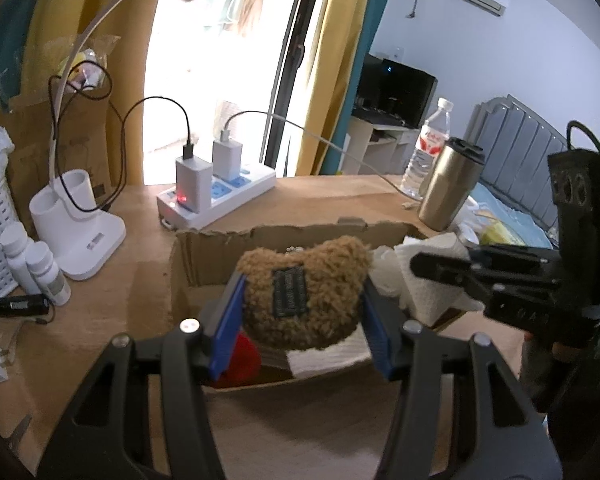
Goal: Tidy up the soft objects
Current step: 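Carry the paper towel with the right tool while the left tool carries the teddy bear over the box, then open the right tool to drop the paper towel while the left tool releases the teddy bear into the box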
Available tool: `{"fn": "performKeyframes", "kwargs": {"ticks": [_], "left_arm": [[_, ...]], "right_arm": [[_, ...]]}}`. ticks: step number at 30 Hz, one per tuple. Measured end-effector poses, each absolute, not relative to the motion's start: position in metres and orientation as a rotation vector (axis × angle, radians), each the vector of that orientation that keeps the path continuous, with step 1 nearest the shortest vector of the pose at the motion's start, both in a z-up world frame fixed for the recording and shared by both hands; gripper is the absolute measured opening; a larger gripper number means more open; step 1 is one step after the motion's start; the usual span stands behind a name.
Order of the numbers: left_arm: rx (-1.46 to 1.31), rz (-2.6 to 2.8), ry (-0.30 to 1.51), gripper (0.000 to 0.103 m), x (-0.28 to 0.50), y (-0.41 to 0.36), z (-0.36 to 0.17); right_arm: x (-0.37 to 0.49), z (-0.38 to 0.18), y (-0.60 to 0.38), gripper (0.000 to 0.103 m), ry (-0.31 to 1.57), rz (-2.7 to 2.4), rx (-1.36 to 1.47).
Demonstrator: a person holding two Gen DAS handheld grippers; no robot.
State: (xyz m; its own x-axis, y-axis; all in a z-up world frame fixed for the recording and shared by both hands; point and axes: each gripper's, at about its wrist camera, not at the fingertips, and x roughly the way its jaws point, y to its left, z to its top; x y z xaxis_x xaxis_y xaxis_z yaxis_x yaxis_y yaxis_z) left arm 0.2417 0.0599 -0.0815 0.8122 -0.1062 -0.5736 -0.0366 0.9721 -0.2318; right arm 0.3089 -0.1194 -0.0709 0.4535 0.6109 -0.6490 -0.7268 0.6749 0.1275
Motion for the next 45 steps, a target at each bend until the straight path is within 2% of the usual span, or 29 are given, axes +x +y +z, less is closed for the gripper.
{"fn": "performKeyframes", "kwargs": {"ticks": [21,28,31,33,35,39,45], "left_arm": [[-0.212,-0.035,0.695,0.056,0.271,0.052,-0.104],[-0.197,-0.029,0.760,0.061,0.280,0.045,-0.117],[-0.188,-0.026,0.758,0.062,0.279,0.043,-0.116],[-0.195,-0.023,0.744,0.064,0.277,0.044,-0.114],[-0.199,-0.018,0.734,0.069,0.275,0.045,-0.111],[-0.205,-0.007,0.711,0.071,0.272,0.049,-0.106],[-0.209,-0.001,0.697,0.073,0.266,0.049,-0.101]], "right_arm": [[0.325,-0.110,-0.109,0.018,0.848,0.856,-0.153],[0.328,-0.109,-0.114,0.021,0.863,0.879,-0.115],[0.326,-0.105,-0.116,0.029,0.846,0.875,-0.109],[0.324,-0.103,-0.117,0.039,0.834,0.872,-0.108],[0.322,-0.100,-0.117,0.044,0.823,0.868,-0.110],[0.318,-0.096,-0.116,0.054,0.801,0.859,-0.127],[0.314,-0.089,-0.119,0.060,0.772,0.830,-0.130]]}}
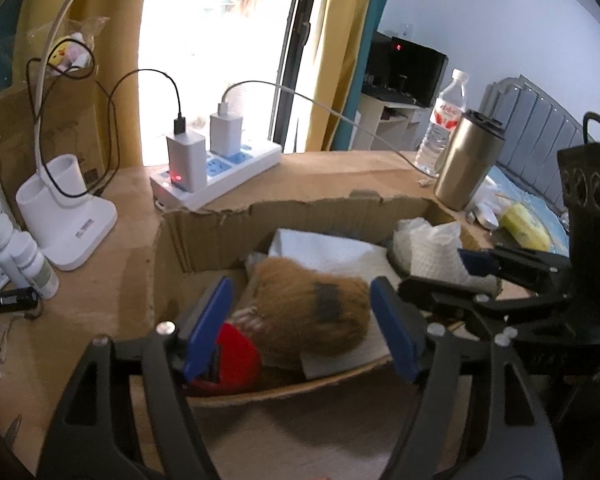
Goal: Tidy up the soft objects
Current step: 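Open the right tool to drop the paper towel while the left tool releases the teddy bear into the box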
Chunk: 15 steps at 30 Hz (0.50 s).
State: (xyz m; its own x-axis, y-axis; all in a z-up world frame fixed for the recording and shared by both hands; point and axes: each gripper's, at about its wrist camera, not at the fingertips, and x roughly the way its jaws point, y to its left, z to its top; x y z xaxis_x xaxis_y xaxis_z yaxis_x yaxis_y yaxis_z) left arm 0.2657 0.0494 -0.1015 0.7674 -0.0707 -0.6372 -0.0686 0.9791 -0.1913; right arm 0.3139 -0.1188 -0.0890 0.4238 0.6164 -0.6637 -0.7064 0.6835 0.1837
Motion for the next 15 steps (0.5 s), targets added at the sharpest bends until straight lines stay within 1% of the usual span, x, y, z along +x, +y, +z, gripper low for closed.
{"fn": "performKeyframes", "kwargs": {"ticks": [3,15], "left_arm": [[-0.223,0.002,0.684,0.074,0.261,0.051,-0.099],[-0.231,0.017,0.634,0.074,0.240,0.049,-0.083]], "right_arm": [[0.312,-0.085,-0.123,0.062,0.759,0.813,-0.123],[0.297,-0.072,-0.138,0.063,0.721,0.784,-0.115]]}}
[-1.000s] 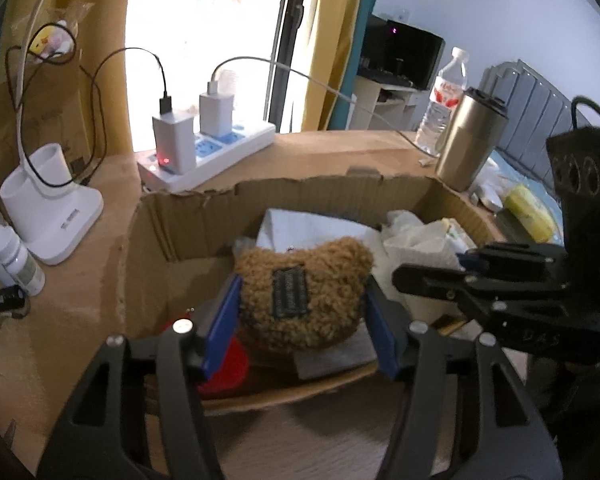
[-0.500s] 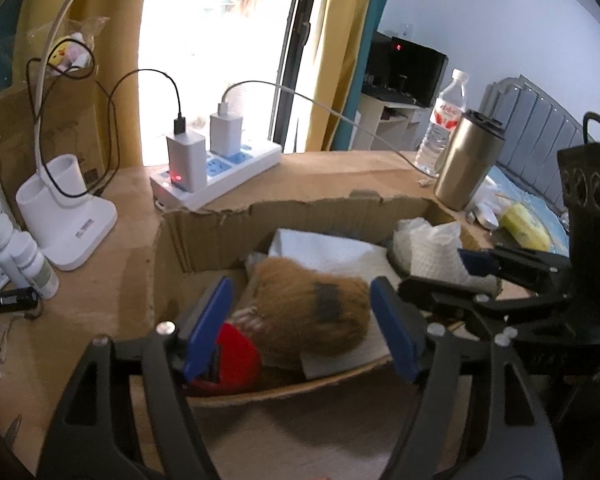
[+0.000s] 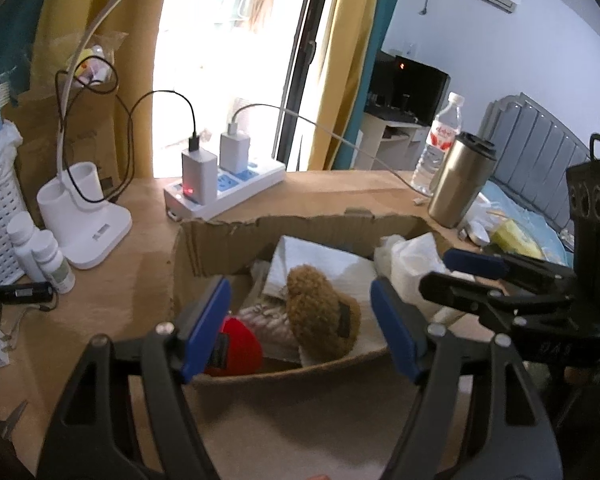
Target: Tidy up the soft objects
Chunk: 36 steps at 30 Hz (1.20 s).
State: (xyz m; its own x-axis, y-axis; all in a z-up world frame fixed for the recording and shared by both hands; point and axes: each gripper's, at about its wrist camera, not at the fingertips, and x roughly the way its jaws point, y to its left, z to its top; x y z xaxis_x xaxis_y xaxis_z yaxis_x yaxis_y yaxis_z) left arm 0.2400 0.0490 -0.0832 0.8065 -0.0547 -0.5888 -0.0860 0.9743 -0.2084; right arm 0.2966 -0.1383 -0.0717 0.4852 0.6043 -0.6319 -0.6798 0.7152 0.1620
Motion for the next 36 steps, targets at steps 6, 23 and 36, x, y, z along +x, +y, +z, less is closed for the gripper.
{"fn": "performKeyframes", "kwargs": {"ticks": [6,23,36], "left_arm": [[-0.233,0.015,0.612,0.074,0.227,0.046,-0.076],[-0.183,0.023,0.528,0.074,0.184,0.028,-0.049],[-0.141,0.021,0.464,0.076,0.144,0.013,-0.029]], "right_arm": [[0.285,-0.064,-0.143,0.063,0.698,0.778,-0.115],[0.243,-0.041,-0.166,0.064,0.618,0.742,-0.116],[0.202,-0.025,-0.187,0.066,0.554,0.711,-0.118]]}}
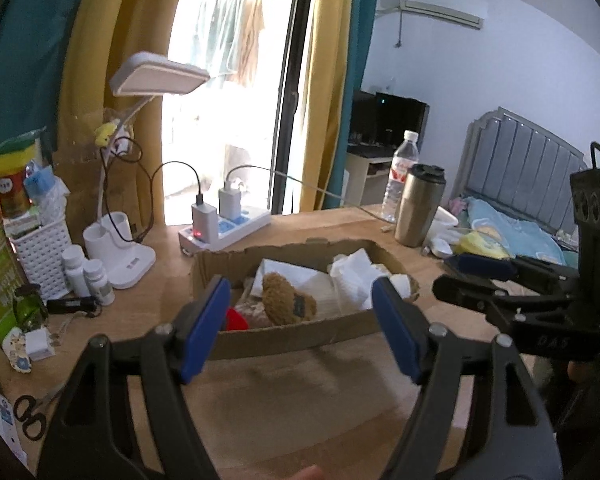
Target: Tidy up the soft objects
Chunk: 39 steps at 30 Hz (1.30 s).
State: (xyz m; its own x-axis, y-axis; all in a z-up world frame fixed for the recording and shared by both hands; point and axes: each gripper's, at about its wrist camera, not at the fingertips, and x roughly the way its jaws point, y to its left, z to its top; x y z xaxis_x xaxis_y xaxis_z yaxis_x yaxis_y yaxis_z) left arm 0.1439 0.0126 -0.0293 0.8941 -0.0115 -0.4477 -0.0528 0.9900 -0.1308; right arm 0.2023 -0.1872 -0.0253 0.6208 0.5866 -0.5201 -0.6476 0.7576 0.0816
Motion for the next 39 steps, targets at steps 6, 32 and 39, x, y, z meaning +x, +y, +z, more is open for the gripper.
{"fn": "performKeyframes", "kwargs": {"ticks": [6,32,39], "left_arm": [[-0.124,0.003,0.428,0.088,0.124,0.004,-0.021],[-0.088,-0.011,0.256,0.098,0.040,-0.023,0.026],[-0.088,0.039,0.212,0.098,0.020,-0.025,0.040]], "right_arm": [[0.182,-0.019,-0.198,0.072,0.520,0.689,-0.120],[0.097,0.017,-0.245,0.074,0.357,0.584,-0.120],[0.079,0.028,-0.249,0.087,0.324,0.560,-0.132]]}}
